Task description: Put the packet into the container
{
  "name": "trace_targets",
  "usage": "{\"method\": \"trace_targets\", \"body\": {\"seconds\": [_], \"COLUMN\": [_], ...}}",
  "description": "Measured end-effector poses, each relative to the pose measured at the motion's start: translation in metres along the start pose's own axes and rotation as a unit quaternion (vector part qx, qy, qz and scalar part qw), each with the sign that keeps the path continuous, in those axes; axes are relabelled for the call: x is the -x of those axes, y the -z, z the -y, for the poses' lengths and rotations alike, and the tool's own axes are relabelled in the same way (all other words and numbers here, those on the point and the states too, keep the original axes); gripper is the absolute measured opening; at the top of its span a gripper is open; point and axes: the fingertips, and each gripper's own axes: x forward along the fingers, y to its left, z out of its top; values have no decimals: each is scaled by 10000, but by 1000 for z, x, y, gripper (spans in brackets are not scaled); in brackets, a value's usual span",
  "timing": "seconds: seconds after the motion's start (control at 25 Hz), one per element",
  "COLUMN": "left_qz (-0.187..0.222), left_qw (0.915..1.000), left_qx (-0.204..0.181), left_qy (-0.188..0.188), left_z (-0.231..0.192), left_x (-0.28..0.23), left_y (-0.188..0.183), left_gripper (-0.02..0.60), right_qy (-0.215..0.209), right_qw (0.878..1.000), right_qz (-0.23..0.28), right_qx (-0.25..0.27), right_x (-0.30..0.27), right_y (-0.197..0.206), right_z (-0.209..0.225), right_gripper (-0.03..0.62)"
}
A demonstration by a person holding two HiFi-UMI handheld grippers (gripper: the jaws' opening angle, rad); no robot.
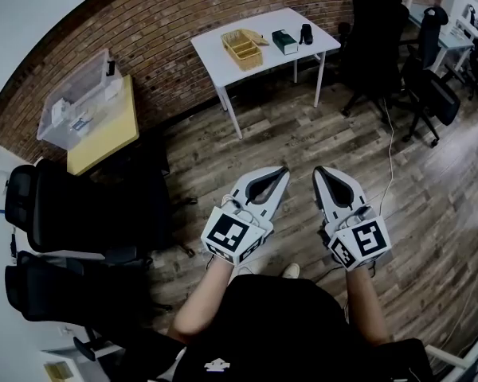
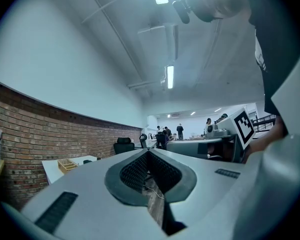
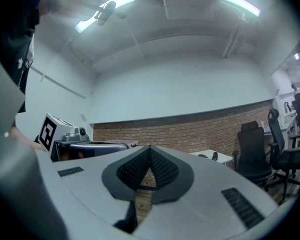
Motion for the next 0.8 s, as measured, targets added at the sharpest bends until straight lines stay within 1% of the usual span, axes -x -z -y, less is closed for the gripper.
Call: {"method": "trace_targets", "body": {"seconds": [0.16,0.32,0.6,0.8], "left_qz": [-52,-167,-83,-57], "left_qw": [9999,9996,9995,9995], "left_qx": [5,70,23,-3], "left_qy": [-124,-203,-315,-321], "left_z": [10,11,-2,-23], "left_x": [-10,-14,-30,-46], "left_y": [5,14,12,13], "left_gripper": [6,6,6,6], "right_qy": [-47,-131,-192,-201], "right_qw": [10000,9999,9997,9997], "right_qz": [-6,-31,-31,-3], "right_qx": [7,-52,-135,-114], "right_x": [8,8,-5,-28], "right_y": [3,8,15,14], "right_z": [17,22,41,55], "right_gripper": [5,5,5,5]}}
